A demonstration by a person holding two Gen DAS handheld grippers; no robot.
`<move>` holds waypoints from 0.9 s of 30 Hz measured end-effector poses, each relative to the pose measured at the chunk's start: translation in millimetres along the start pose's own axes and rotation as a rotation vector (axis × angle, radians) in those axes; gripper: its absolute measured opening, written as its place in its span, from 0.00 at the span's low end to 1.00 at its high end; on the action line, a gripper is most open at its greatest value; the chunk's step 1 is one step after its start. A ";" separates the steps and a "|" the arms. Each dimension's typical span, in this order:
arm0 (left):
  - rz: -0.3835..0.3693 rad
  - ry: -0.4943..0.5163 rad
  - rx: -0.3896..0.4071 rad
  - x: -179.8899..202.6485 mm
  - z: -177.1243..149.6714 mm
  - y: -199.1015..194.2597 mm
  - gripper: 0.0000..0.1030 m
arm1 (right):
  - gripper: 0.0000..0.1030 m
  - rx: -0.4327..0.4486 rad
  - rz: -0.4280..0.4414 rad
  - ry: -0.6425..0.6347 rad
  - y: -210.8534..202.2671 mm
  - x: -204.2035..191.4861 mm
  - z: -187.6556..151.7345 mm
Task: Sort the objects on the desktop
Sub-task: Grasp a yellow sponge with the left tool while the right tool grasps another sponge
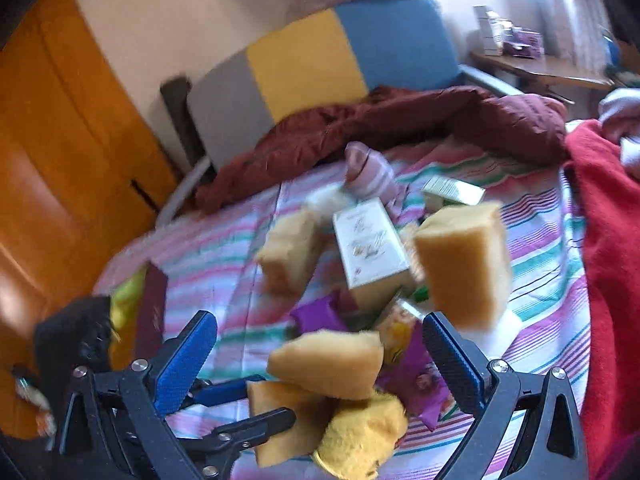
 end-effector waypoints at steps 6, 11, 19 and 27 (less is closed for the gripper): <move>0.030 -0.012 0.052 -19.2 -16.4 -23.8 0.40 | 0.99 -0.129 -0.042 -0.058 28.2 -5.2 -18.2; 0.056 -0.049 0.052 -38.8 -29.4 -34.8 0.40 | 0.99 -0.217 -0.097 -0.103 45.8 -2.1 -32.1; 0.084 -0.071 0.080 -53.3 -36.5 -50.2 0.40 | 0.70 -0.264 -0.162 -0.131 55.2 9.4 -39.3; 0.112 -0.098 0.148 -68.5 -34.7 -84.9 0.40 | 0.69 -0.175 -0.154 -0.172 40.0 -0.5 -24.2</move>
Point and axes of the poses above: each gripper's, at about its wrist camera, not at the fingertips, and y roughly the way its jaws point, x to its right, z to its top, the point moved 9 cm from there along y, roughly the way its jaws point, and after that the axes turned 15 degrees about z, right-handed, at the moved point
